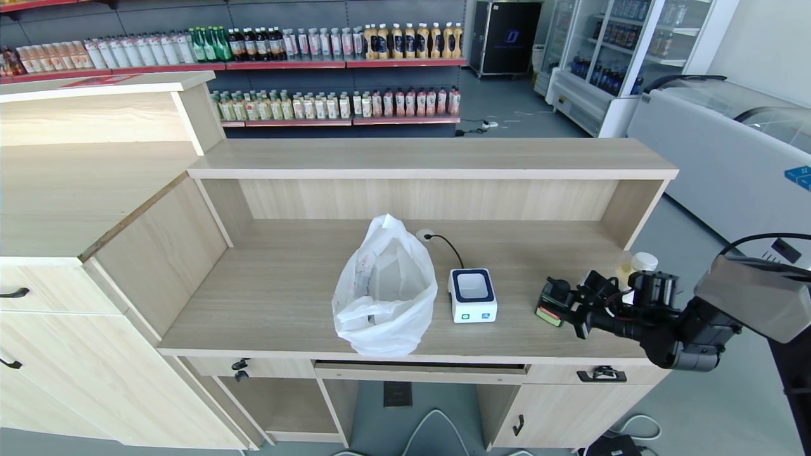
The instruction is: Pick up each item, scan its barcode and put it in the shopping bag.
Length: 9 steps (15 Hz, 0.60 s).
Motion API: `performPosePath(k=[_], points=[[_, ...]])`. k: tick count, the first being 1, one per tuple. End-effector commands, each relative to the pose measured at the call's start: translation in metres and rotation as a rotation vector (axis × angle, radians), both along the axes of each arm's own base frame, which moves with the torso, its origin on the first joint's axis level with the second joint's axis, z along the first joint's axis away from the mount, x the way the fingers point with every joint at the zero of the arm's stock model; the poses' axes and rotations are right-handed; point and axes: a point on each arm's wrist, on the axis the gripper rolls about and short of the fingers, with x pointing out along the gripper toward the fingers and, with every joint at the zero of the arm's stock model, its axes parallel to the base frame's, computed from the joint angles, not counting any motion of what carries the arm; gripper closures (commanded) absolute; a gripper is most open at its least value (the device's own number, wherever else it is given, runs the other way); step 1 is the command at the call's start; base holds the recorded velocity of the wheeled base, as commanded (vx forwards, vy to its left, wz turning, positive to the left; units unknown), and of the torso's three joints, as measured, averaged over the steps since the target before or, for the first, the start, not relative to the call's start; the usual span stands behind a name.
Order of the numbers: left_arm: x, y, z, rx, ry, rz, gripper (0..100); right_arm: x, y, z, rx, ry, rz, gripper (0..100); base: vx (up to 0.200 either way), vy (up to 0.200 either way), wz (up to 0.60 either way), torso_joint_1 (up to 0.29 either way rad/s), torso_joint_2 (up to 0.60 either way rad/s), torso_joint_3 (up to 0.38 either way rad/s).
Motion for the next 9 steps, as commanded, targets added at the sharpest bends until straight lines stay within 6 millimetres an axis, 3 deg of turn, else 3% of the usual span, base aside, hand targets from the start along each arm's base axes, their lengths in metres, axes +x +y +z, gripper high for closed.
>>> performPosePath(k=[1, 3, 5, 6, 8, 9], points=[[0.0, 0.0, 0.0, 0.0, 0.0, 0.001, 0, -0.001, -0.001, 0.011, -0.004, -0.023, -0.002, 100, 0.0, 0.0, 0.0, 0.0, 0.0, 0.0], [0.0, 0.0, 0.0, 0.0, 0.0, 0.0, 0, -0.01, -0.001, 0.037, -0.006, -0.051, -0.006, 100, 0.0, 0.0, 0.0, 0.0, 0.0, 0.0], [0.0, 0.0, 0.0, 0.0, 0.0, 0.0, 0, -0.029, -0.002, 0.084, -0.038, -0.176, -0.003, 100, 0.0, 0.0, 0.0, 0.0, 0.0, 0.0], [0.0, 0.0, 0.0, 0.0, 0.0, 0.0, 0, -0.045, -0.004, 0.104, -0.053, -0.239, -0.013, 100, 0.0, 0.0, 0.0, 0.0, 0.0, 0.0], [0.0, 0.0, 0.0, 0.0, 0.0, 0.001, 0, -0.101, -0.007, 0.148, -0.123, -0.361, -0.039, 100, 0.0, 0.0, 0.0, 0.0, 0.0, 0.0], [0.0, 0.0, 0.0, 0.0, 0.0, 0.0, 0, -0.116, -0.013, 0.169, -0.202, -0.468, -0.053, 100, 0.0, 0.0, 0.0, 0.0, 0.0, 0.0]])
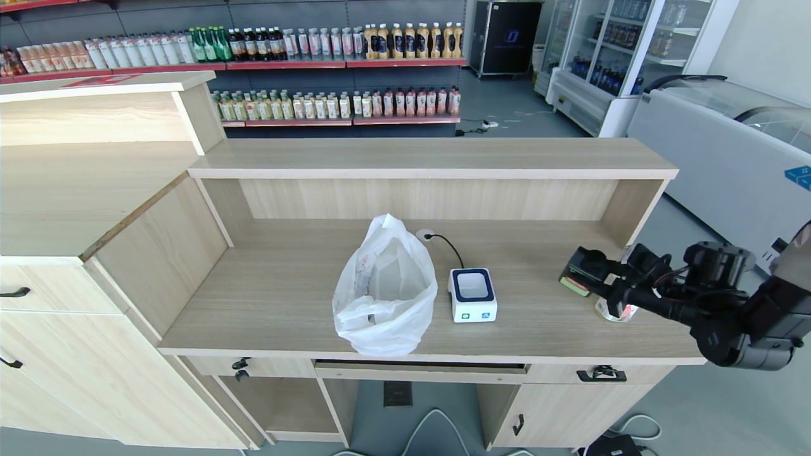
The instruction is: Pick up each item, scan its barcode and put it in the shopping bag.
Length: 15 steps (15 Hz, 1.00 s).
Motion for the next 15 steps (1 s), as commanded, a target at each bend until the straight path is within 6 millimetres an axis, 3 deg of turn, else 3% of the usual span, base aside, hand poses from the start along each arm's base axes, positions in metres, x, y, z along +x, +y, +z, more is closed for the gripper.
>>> performPosePath(k=[1, 4, 9, 12, 13, 15], points=[[0.0, 0.0, 0.0, 0.0, 0.0, 0.0, 0, -0.071, -0.016, 0.091, -0.194, -0.325, -0.052, 100, 0.0, 0.0, 0.0, 0.0, 0.0, 0.0], [0.0, 0.0, 0.0, 0.0, 0.0, 0.0, 0, -0.107, -0.006, 0.126, -0.363, -0.486, 0.13, 100, 0.0, 0.0, 0.0, 0.0, 0.0, 0.0], [0.0, 0.0, 0.0, 0.0, 0.0, 0.0, 0, -0.174, 0.022, 0.146, -0.833, -0.857, 0.351, 100, 0.0, 0.0, 0.0, 0.0, 0.0, 0.0], [0.0, 0.0, 0.0, 0.0, 0.0, 0.0, 0, -0.239, 0.069, 0.15, -0.956, -1.216, 0.503, 100, 0.0, 0.0, 0.0, 0.0, 0.0, 0.0], [0.0, 0.0, 0.0, 0.0, 0.001, 0.001, 0, -0.25, 0.076, 0.154, -0.975, -1.327, 0.524, 100, 0.0, 0.0, 0.0, 0.0, 0.0, 0.0], [0.0, 0.0, 0.0, 0.0, 0.0, 0.001, 0, -0.247, 0.087, 0.151, -0.995, -1.45, 0.583, 100, 0.0, 0.0, 0.0, 0.0, 0.0, 0.0]])
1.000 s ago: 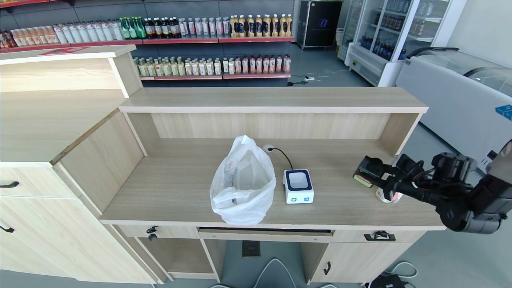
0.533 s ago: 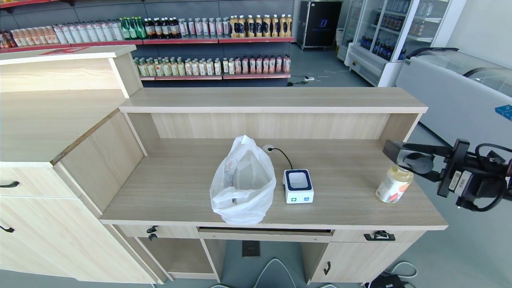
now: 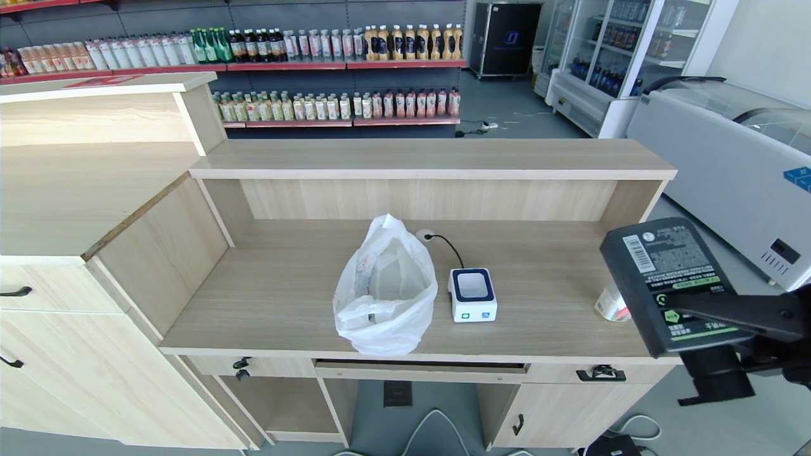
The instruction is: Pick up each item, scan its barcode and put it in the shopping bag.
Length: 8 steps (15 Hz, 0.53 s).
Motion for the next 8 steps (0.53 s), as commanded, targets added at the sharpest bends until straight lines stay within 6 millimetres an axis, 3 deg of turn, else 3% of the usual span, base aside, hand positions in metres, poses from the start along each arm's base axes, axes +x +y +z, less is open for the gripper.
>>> performPosePath(k=[1, 5, 8], points=[[0.0, 0.0, 0.0, 0.0, 0.0, 0.0, 0, -0.021, 0.015, 0.003, -0.033, -0.136, 0.119, 100, 0.0, 0.0, 0.0, 0.0, 0.0, 0.0], [0.0, 0.0, 0.0, 0.0, 0.0, 0.0, 0, -0.016, 0.031, -0.003, -0.082, -0.247, 0.23, 100, 0.0, 0.0, 0.0, 0.0, 0.0, 0.0], [0.0, 0.0, 0.0, 0.0, 0.0, 0.0, 0, -0.032, 0.039, 0.01, -0.073, -0.436, 0.307, 100, 0.0, 0.0, 0.0, 0.0, 0.0, 0.0]])
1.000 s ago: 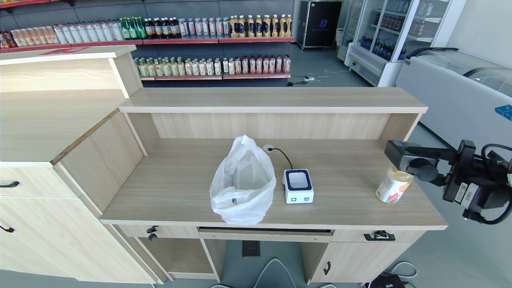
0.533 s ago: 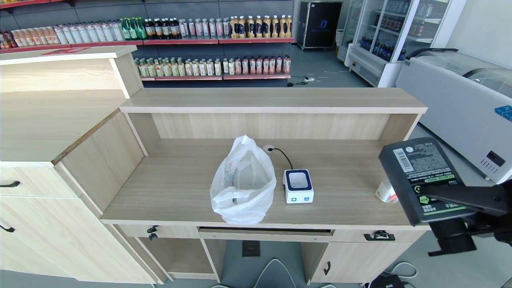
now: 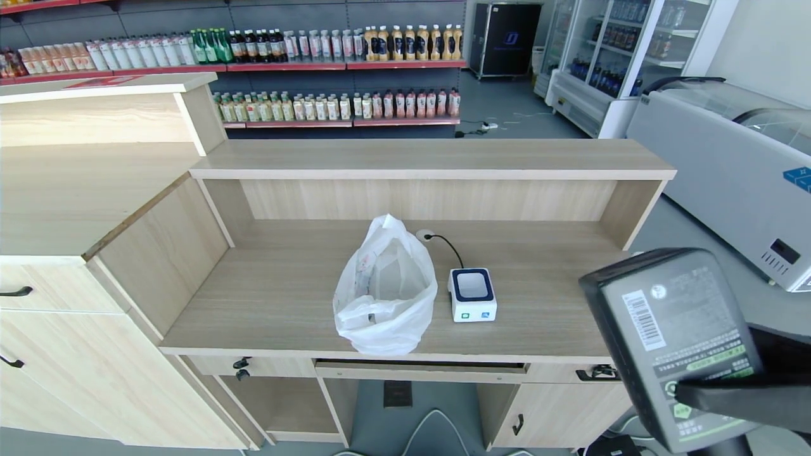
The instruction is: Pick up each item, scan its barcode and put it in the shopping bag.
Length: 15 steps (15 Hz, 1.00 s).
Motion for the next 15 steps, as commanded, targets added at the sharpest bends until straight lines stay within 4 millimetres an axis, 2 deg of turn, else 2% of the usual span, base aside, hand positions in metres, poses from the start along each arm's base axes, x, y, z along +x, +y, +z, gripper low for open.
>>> performPosePath(k=[1, 3, 10, 15], points=[[0.0, 0.0, 0.0, 0.0, 0.0, 0.0, 0, -0.009, 0.002, 0.008, 0.02, -0.072, 0.025, 100, 0.0, 0.0, 0.0, 0.0, 0.0, 0.0], [0.0, 0.0, 0.0, 0.0, 0.0, 0.0, 0, -0.013, 0.0, 0.017, 0.044, -0.134, 0.017, 100, 0.0, 0.0, 0.0, 0.0, 0.0, 0.0], [0.0, 0.0, 0.0, 0.0, 0.0, 0.0, 0, -0.032, -0.008, 0.015, 0.036, -0.116, 0.012, 100, 0.0, 0.0, 0.0, 0.0, 0.0, 0.0], [0.0, 0.0, 0.0, 0.0, 0.0, 0.0, 0, -0.033, -0.009, 0.015, 0.034, -0.115, 0.003, 100, 0.0, 0.0, 0.0, 0.0, 0.0, 0.0]])
